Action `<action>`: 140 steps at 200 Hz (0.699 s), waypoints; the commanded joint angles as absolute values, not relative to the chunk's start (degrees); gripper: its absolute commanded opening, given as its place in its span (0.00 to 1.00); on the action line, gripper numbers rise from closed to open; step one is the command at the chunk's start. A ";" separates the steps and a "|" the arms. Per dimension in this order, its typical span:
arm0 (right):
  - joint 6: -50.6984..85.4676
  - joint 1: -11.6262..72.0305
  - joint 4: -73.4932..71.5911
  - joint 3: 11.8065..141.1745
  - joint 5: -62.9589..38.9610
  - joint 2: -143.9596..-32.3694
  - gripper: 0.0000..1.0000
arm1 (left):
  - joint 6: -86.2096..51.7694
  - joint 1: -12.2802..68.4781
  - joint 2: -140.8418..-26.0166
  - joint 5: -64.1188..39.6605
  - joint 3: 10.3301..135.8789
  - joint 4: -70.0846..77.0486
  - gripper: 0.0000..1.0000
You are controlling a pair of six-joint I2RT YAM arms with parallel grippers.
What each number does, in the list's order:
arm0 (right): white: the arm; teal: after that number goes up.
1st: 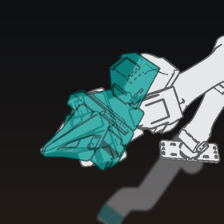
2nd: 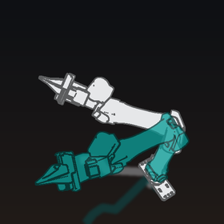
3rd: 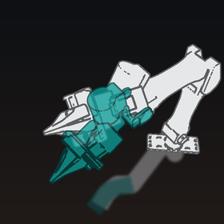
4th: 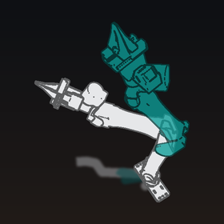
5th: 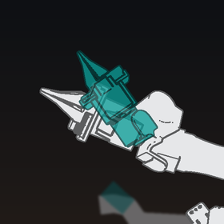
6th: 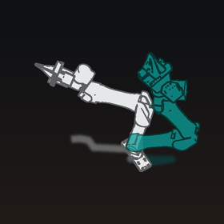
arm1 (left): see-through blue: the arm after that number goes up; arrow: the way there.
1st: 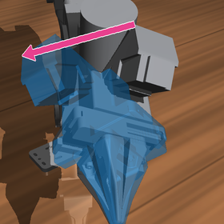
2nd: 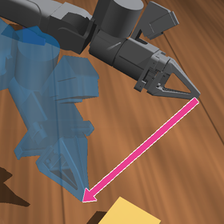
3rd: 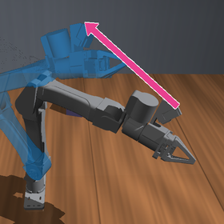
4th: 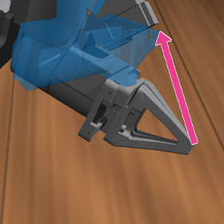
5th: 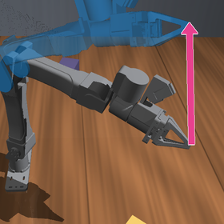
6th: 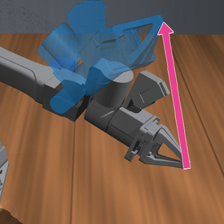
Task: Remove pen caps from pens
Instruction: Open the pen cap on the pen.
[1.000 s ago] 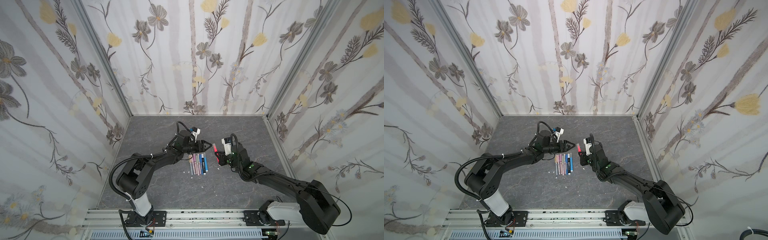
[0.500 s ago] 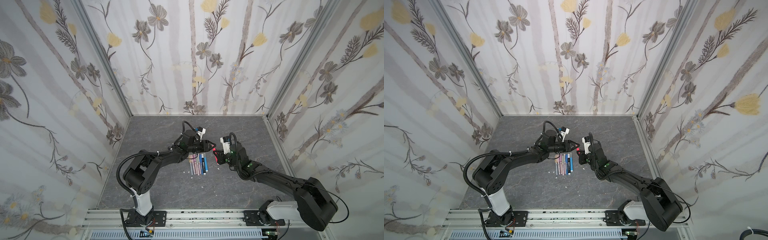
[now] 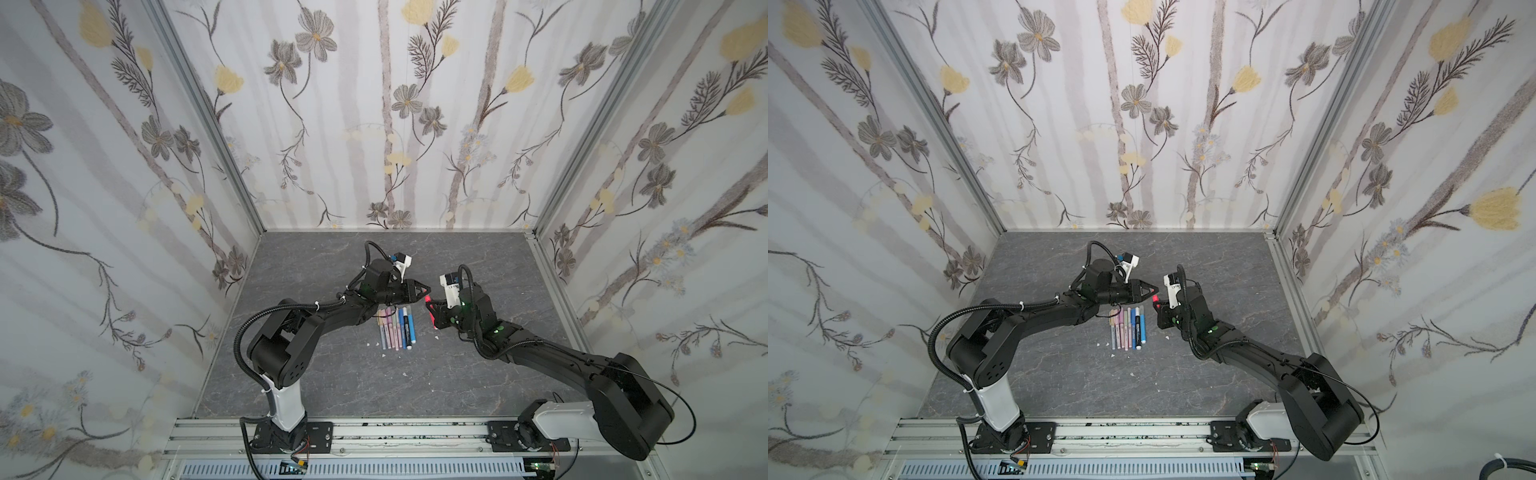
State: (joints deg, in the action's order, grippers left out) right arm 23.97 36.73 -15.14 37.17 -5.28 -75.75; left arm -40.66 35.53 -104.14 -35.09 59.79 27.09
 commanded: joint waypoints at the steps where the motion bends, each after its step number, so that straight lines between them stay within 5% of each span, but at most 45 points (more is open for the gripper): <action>1: 24.26 36.76 -17.94 37.47 -5.99 -75.76 0.02 | -40.08 35.55 -104.33 -34.23 60.35 27.07 0.25; 80: 24.43 36.76 -18.38 37.58 -6.04 -76.37 0.03 | -40.34 35.54 -104.11 -35.48 60.64 27.24 0.06; 111: 24.78 36.73 -19.66 36.93 -5.84 -77.11 0.25 | -40.74 35.55 -103.71 -35.86 60.69 27.25 0.00; 140: 25.05 36.67 -21.32 36.47 -6.03 -77.86 0.29 | -41.61 35.56 -103.32 -36.47 60.64 28.00 0.00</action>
